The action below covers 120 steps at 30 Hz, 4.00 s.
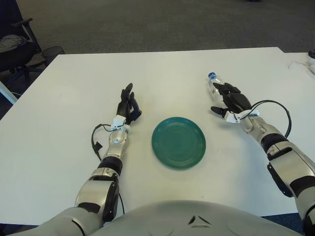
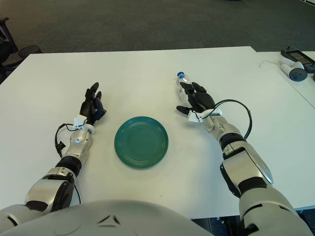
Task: Put the bottle into the plate.
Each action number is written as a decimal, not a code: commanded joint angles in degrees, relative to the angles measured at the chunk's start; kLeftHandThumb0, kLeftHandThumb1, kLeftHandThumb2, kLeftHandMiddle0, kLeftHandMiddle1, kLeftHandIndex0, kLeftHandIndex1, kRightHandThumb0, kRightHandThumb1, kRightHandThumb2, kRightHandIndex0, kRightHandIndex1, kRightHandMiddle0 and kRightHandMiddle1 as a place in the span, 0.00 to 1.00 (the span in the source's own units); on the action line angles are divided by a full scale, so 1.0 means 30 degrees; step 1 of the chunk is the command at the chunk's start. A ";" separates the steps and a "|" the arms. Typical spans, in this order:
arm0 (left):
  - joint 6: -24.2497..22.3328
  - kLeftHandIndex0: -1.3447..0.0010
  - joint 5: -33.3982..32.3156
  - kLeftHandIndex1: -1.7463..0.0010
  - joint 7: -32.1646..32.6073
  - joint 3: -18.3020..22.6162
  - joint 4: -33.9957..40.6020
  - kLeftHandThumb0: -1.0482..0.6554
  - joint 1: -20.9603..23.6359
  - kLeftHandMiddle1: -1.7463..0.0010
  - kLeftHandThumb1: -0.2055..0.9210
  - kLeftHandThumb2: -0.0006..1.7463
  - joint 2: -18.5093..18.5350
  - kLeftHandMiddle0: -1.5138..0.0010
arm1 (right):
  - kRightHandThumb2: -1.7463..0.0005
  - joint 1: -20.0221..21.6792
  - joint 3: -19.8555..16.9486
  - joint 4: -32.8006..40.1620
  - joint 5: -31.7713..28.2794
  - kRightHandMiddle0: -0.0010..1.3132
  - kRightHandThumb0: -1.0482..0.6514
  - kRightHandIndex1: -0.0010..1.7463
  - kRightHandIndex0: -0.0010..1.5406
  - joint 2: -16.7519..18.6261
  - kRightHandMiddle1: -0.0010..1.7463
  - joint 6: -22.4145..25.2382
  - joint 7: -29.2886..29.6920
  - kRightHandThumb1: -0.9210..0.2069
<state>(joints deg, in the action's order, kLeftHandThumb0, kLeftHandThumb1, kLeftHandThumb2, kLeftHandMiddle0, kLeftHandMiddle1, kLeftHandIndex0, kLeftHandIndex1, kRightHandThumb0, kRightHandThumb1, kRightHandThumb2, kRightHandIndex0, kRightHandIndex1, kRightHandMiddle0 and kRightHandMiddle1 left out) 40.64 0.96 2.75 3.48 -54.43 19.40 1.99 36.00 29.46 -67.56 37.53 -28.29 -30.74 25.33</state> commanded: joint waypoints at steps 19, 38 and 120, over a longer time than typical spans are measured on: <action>-0.0287 1.00 0.0495 0.72 0.0194 -0.0220 -0.1336 0.11 -0.2225 0.98 1.00 0.61 -0.0069 0.83 | 0.54 -0.1754 0.0056 -0.0151 0.0200 0.00 0.10 0.02 0.13 -0.0427 0.22 0.0235 -0.0889 0.00; -0.0245 1.00 0.0475 0.72 0.0181 -0.0222 -0.1327 0.11 -0.2202 0.98 1.00 0.61 -0.0155 0.83 | 0.54 -0.2314 0.0846 0.1873 0.1515 0.00 0.10 0.04 0.16 -0.3013 0.28 -0.0592 -0.0391 0.00; 0.0252 1.00 0.0489 0.74 -0.0134 -0.0434 -0.2099 0.12 -0.1556 0.99 1.00 0.61 -0.0215 0.84 | 0.66 -1.1911 -1.2341 2.3196 -0.1325 0.00 0.12 0.40 0.20 -0.4604 0.66 -0.1780 -0.0688 0.00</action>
<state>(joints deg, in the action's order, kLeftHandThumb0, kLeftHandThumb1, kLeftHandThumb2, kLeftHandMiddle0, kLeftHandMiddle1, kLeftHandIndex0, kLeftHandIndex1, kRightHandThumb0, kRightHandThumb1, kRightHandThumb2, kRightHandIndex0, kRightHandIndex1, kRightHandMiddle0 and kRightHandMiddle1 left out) 41.78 1.50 1.94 2.41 -56.59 20.43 1.94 -2.55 -5.54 2.28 35.82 -43.80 -34.79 21.62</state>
